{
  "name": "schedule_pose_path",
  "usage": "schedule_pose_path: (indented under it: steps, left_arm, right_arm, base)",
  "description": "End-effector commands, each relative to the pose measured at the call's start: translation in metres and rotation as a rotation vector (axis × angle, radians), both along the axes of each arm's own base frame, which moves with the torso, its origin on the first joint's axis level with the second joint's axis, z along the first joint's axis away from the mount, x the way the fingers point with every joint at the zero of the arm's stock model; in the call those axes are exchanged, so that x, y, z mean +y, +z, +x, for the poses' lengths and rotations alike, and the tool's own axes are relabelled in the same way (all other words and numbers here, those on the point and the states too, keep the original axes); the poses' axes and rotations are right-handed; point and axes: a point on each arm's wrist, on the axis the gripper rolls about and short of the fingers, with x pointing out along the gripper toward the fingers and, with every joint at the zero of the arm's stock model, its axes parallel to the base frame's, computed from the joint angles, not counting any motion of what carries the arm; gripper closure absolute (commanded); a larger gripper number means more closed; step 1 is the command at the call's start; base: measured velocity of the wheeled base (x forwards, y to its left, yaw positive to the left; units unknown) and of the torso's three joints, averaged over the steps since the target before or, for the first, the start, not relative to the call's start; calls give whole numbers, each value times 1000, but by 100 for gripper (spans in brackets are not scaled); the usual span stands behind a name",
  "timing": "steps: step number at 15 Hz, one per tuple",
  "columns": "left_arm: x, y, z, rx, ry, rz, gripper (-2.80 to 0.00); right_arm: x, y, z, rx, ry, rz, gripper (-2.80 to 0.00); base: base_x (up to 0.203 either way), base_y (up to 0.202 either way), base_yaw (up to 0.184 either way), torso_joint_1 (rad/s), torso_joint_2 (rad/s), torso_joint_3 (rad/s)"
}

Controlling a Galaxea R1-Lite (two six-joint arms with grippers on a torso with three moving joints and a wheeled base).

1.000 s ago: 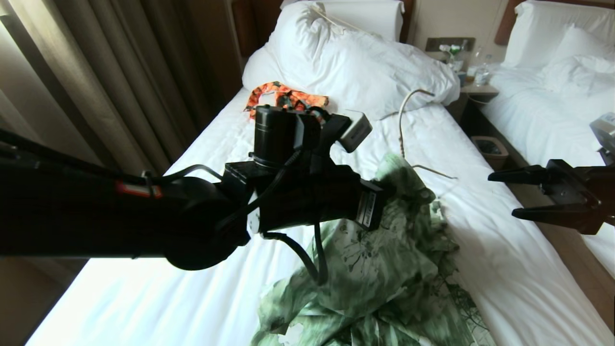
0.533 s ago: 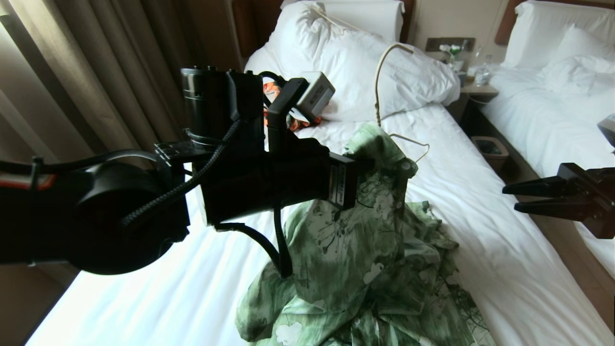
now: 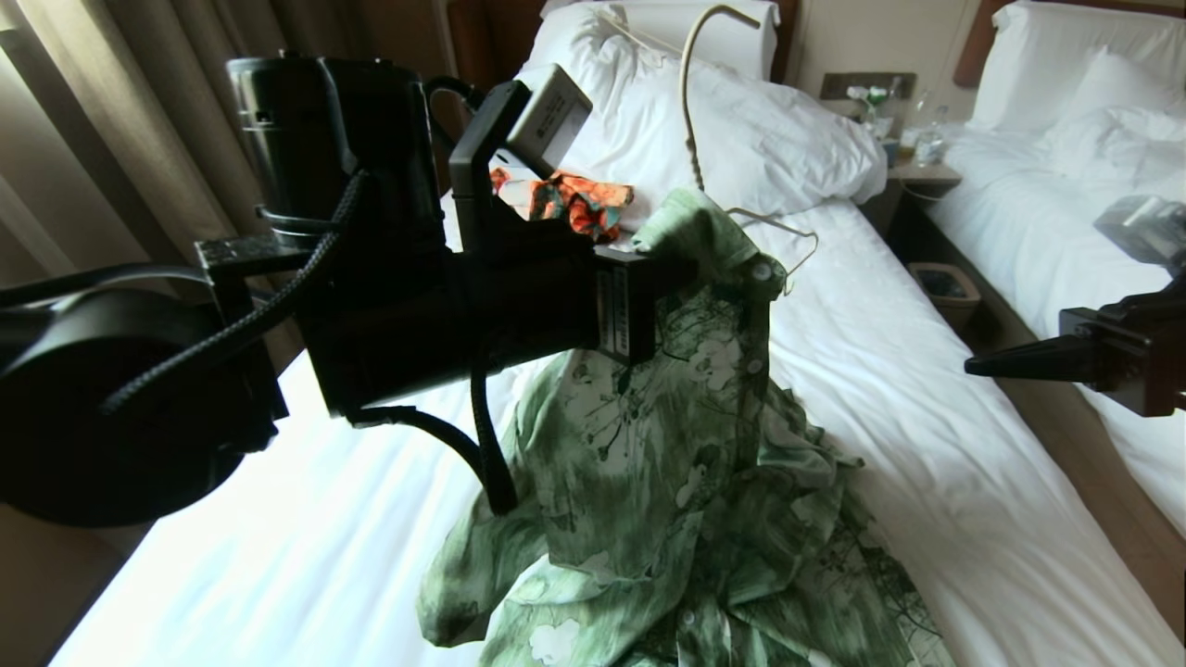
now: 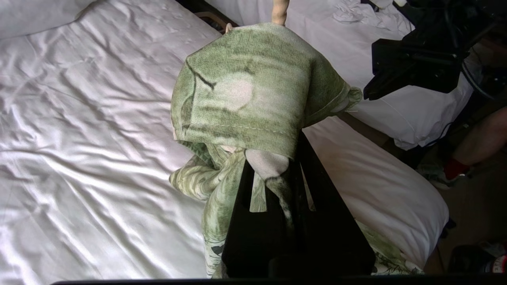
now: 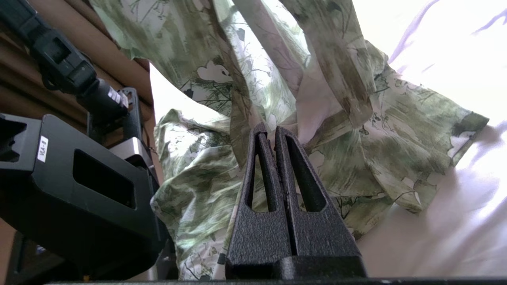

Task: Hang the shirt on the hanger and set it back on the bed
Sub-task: Hook the other side of the shirt onto the hanger

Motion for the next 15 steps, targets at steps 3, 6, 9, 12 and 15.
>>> schedule_pose_path:
  steps: [3, 6, 9, 12, 15]
  left_arm:
    - [5, 4, -5, -6, 9, -13, 0]
    - [12, 2, -10, -3, 25, -7, 0]
    - [22, 11, -20, -26, 46, -29, 0]
    - [28, 16, -22, -37, 55, -42, 0]
    - [33, 7, -27, -22, 56, -26, 0]
  right_arm:
    - [21, -2, 17, 159, 68, 41, 0]
    - [33, -1, 19, 287, 59, -41, 0]
    - [48, 5, 12, 307, 50, -161, 0]
    - [47, -4, 34, 506, -32, -109, 0]
    - [52, 9, 44, 770, -188, -39, 0]
  base:
    - [0, 0, 0, 0, 0, 0]
    - [0, 0, 0, 0, 0, 0]
    - [0, 0, 0, 0, 0, 0]
    - [0, 0, 0, 0, 0, 0]
    - [0, 0, 0, 0, 0, 0]
